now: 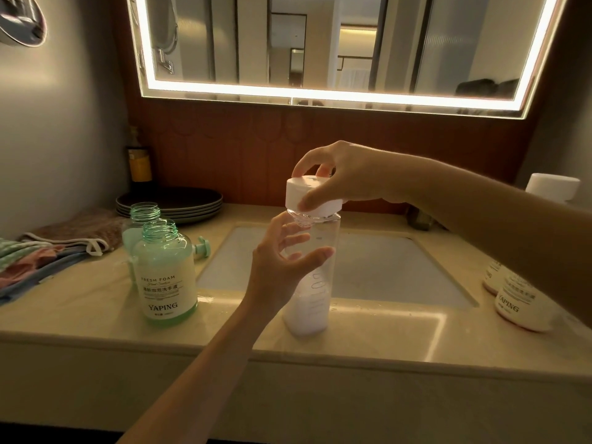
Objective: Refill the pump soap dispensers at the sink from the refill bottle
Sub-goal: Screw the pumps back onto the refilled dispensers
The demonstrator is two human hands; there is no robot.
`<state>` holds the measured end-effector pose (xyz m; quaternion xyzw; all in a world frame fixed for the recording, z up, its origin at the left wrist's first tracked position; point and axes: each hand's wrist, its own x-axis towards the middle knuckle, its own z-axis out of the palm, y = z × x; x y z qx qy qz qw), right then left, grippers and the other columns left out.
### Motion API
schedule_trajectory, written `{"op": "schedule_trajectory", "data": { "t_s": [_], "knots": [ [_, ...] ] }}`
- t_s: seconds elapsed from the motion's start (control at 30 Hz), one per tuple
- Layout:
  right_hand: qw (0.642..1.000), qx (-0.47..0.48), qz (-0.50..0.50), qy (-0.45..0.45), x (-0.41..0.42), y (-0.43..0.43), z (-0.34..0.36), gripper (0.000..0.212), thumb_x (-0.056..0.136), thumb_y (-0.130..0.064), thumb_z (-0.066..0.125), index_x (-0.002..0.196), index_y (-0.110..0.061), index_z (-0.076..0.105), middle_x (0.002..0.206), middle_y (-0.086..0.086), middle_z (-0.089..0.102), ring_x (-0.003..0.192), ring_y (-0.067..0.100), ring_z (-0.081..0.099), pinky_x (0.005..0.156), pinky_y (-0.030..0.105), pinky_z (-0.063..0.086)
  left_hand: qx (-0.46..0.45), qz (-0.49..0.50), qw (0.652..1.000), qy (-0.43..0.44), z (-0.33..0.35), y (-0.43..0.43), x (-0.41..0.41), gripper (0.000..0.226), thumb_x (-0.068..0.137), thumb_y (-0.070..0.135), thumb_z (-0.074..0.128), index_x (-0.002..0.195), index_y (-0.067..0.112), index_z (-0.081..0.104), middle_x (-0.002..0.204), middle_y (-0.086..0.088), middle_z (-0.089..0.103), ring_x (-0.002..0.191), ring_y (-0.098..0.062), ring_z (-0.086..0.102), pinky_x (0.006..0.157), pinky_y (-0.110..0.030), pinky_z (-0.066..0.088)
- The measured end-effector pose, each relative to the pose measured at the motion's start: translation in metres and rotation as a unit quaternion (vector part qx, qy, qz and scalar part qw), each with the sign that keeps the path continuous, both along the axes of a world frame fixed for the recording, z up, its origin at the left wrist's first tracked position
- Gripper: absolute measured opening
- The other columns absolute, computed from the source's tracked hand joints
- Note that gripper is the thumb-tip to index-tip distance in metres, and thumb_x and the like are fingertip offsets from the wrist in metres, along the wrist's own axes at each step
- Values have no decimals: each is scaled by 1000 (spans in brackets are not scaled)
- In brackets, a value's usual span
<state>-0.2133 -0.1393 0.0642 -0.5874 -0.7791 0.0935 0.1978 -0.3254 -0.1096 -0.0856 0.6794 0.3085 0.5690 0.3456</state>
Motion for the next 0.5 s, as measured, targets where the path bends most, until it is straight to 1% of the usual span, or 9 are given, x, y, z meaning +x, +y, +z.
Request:
{"op": "schedule_trajectory", "data": {
  "t_s": [0.07,0.13,0.2,0.3,0.37,0.43,0.5],
  "knots": [
    [999,-40,23,24,4,-2,4,45,76,-26,74,116,-36,55,112,-10,51,90,10,52,65,13,43,0,2,1000,2,0,1,0,78,62,48,78,127,22,44,121,8,58,105,-4,59,79,-12,49],
    [996,-66,55,25,11,-4,8,48,76,-19,74,115,-41,55,124,-12,51,104,12,51,76,18,42,0,0,1000,-1,0,1,0,77,63,47,78,127,22,44,122,7,58,105,-5,59,78,-11,48],
    [993,-80,77,27,15,-7,10,51,77,-14,73,115,-43,54,126,-15,50,110,13,51,82,20,41,0,-3,1000,-4,0,0,0,77,61,45,73,128,23,44,122,7,58,105,-6,59,79,-11,47],
    [993,-69,90,27,15,-7,10,50,76,-11,73,112,-41,56,119,-16,52,109,15,52,87,21,42,1,-3,1000,-5,1,-1,1,76,60,45,72,127,25,42,121,8,58,104,-4,58,78,-9,47],
    [995,-55,83,19,13,-6,10,50,75,-11,73,114,-38,56,120,-15,52,109,14,50,89,24,39,-1,-2,1000,-3,1,0,2,76,60,45,72,127,24,42,120,8,58,103,-3,58,75,-6,46],
    [996,-55,74,16,12,-5,10,50,76,-13,73,118,-35,56,123,-13,51,108,13,48,89,24,37,-2,0,1000,-4,0,1,1,76,62,46,75,127,24,43,119,9,58,103,-2,58,73,-4,47],
    [996,-62,66,20,13,-4,10,50,77,-16,72,119,-35,56,126,-11,51,106,12,48,84,21,39,-2,1,1000,-3,0,1,1,76,63,46,78,126,26,43,119,10,58,104,-2,58,74,-6,48]
  ]
}}
